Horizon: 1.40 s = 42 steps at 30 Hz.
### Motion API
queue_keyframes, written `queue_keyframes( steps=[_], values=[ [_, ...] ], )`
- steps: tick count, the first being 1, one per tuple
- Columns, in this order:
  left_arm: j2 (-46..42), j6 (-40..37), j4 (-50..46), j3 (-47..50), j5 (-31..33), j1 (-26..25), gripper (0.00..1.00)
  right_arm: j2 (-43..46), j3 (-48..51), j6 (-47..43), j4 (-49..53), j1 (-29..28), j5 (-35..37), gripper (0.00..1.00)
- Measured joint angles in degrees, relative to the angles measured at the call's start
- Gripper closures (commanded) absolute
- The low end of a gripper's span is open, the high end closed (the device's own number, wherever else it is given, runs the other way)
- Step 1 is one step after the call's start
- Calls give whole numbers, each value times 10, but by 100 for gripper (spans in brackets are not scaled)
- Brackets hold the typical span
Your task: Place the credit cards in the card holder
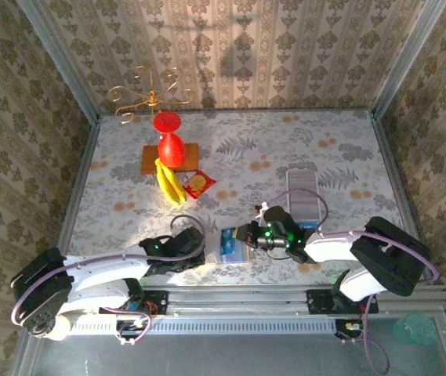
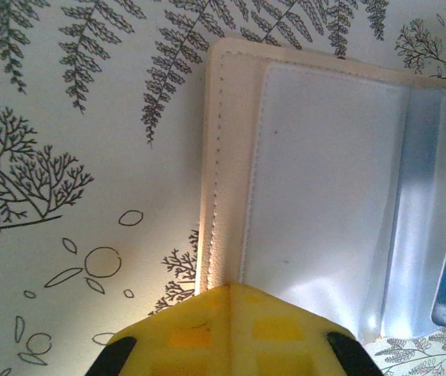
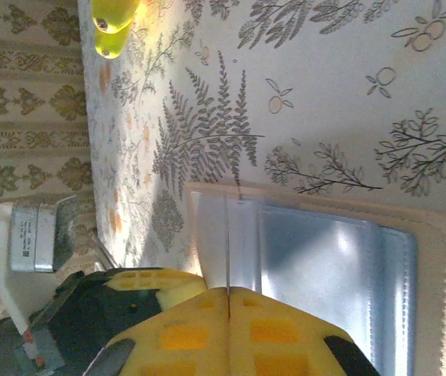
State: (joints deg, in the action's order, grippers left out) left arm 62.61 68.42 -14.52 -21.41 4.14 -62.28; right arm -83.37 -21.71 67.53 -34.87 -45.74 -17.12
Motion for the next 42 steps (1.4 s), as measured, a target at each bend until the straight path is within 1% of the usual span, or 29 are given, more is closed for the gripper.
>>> queue_keyframes(
  steps=[17,23,29,42],
  values=[
    [0,0,0,0,0,0,100,-72,0,17,-61,2,8,100],
    [0,0,0,0,0,0,100,-82,1,19,-78,2,7,100],
    [1,0,0,0,0,0,100,-104,3,34,-109,2,-3,100],
    [8,1,-2,-4,1,0,100,-111,16,57,-144,2,-32,100]
  ],
)
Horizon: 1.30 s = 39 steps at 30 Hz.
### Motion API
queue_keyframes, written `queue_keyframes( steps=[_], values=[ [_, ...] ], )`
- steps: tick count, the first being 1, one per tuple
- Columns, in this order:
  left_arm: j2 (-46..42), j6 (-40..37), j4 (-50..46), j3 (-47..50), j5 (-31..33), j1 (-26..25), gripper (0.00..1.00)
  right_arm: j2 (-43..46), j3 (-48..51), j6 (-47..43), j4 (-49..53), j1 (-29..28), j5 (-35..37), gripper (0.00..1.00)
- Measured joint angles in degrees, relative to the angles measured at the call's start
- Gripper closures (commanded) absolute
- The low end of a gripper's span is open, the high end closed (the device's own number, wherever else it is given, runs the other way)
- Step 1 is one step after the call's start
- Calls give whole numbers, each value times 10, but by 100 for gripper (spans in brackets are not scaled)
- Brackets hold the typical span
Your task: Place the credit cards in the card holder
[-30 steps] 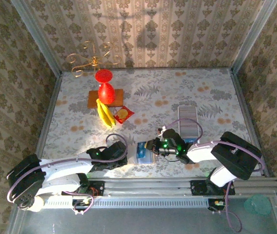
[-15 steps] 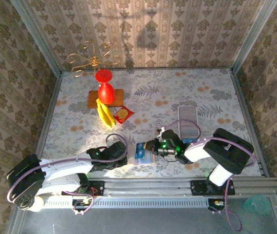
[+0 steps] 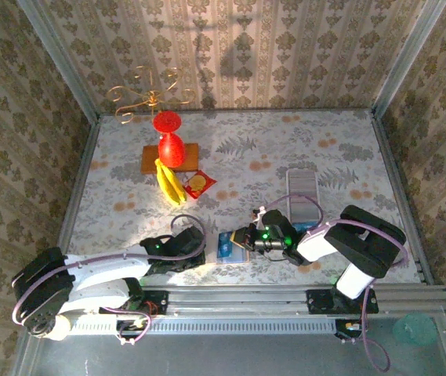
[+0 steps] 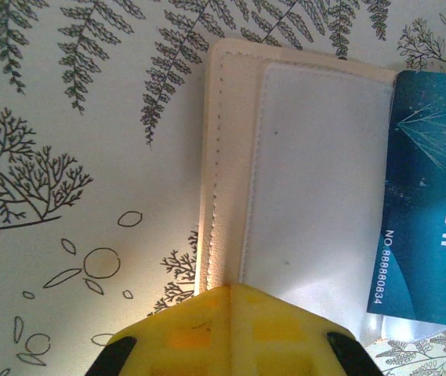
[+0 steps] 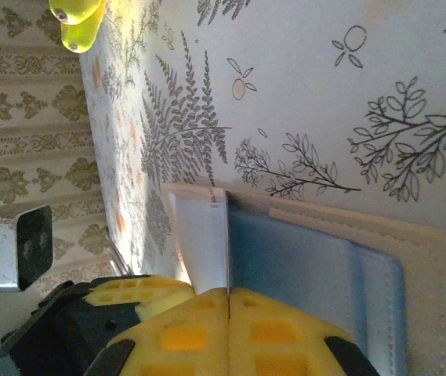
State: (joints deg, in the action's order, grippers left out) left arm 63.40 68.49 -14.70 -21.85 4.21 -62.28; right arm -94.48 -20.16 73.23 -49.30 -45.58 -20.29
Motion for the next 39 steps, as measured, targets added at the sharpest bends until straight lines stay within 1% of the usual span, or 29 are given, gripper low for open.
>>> queue_keyframes(
  steps=[18,35,39],
  values=[
    [0,0,1,0,0,0,100,-28,0,12,-47,0,-12,100],
    [-1,0,1,0,-1,0,100,-41,-7,4,-45,-1,-12,100],
    [-1,0,1,0,-1,0,100,-36,-7,-6,-27,-4,-16,100]
  ],
)
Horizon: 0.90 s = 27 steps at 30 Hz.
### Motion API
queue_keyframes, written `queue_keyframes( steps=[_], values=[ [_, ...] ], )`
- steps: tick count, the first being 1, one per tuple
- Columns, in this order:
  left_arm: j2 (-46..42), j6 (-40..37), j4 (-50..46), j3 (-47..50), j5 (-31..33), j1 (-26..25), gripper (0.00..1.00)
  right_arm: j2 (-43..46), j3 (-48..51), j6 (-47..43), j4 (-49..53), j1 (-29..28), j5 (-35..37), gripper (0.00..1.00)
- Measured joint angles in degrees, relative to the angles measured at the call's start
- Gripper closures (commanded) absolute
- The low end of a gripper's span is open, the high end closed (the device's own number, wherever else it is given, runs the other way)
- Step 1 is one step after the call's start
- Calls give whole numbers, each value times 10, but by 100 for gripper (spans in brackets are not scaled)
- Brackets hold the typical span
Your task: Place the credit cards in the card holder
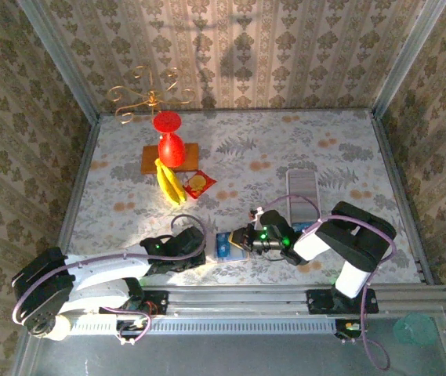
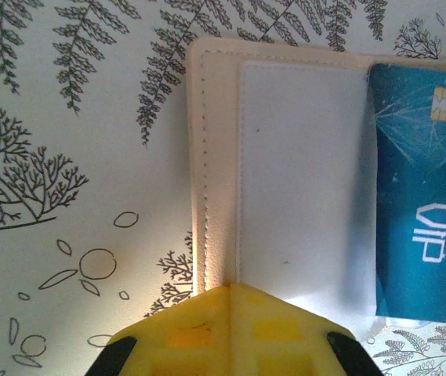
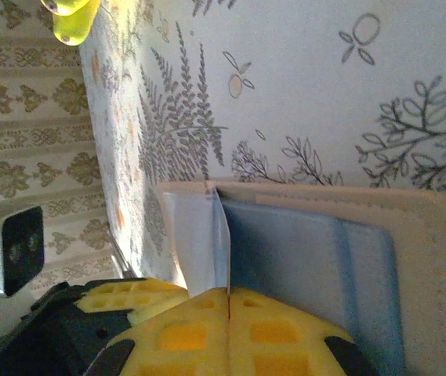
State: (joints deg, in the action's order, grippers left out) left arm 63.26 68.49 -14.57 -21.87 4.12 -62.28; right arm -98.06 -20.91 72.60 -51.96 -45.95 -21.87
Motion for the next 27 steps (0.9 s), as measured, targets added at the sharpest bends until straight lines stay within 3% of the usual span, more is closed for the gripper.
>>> queue_keyframes(
  steps=[11,23,27],
  values=[
    [0,0,1,0,0,0,100,43,0,-37,74,-14,-9,100],
    [-9,3,3,5,0,0,100,-4,-13,-23,28,-19,-11,100],
    [-20,5,-4,9,-1,-2,89,-7,-16,-21,24,-22,-13,100]
  ],
)
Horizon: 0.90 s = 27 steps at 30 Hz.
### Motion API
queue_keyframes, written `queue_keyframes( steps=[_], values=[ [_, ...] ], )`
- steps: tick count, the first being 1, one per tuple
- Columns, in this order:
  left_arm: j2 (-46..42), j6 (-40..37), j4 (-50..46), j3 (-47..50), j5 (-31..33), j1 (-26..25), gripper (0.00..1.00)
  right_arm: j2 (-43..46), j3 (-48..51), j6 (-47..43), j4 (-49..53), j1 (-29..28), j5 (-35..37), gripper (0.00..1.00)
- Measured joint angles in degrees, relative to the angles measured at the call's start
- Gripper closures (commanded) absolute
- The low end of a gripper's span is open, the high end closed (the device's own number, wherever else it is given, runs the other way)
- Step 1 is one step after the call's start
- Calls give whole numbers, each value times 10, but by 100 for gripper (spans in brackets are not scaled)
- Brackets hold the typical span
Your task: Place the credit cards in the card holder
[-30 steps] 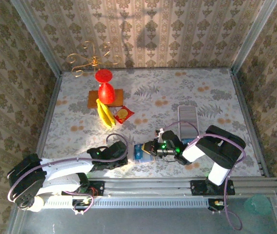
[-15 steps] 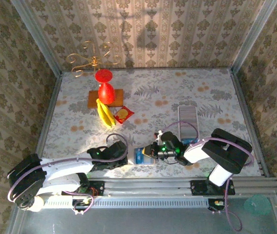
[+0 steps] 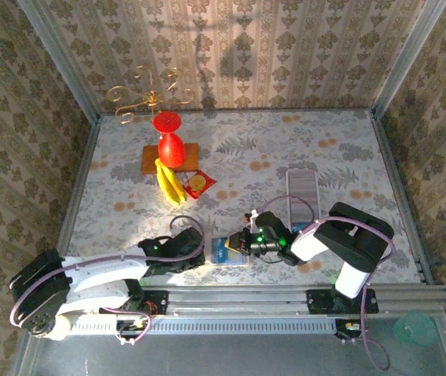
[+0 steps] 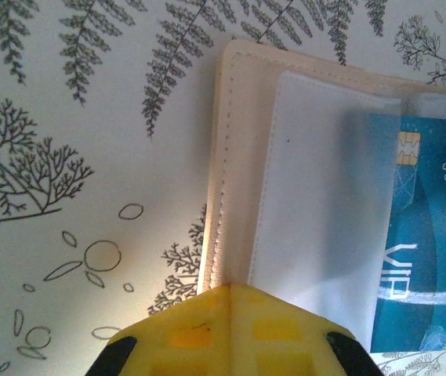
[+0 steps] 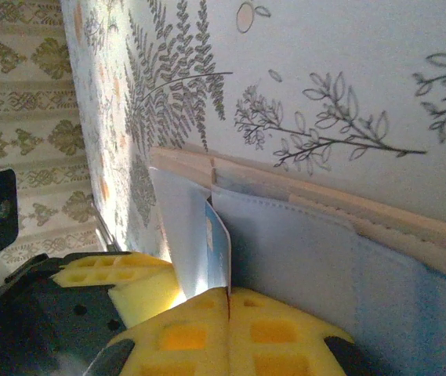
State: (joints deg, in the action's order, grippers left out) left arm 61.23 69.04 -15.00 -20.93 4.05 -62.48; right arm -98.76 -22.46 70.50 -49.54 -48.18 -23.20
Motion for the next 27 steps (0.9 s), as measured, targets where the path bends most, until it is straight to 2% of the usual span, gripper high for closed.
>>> queue_keyframes(
  steps=[3,7,12,27],
  values=[
    [-23,7,-17,4,0,-2,79,0,-3,0,5,-5,0,100],
    [-73,16,-31,13,8,-2,75,2,-12,-4,27,-6,0,100],
    [-108,30,-26,40,12,-2,78,15,-21,-16,63,-9,5,100],
    [-76,43,9,58,12,-2,88,32,-89,-59,195,-31,29,100]
  ],
)
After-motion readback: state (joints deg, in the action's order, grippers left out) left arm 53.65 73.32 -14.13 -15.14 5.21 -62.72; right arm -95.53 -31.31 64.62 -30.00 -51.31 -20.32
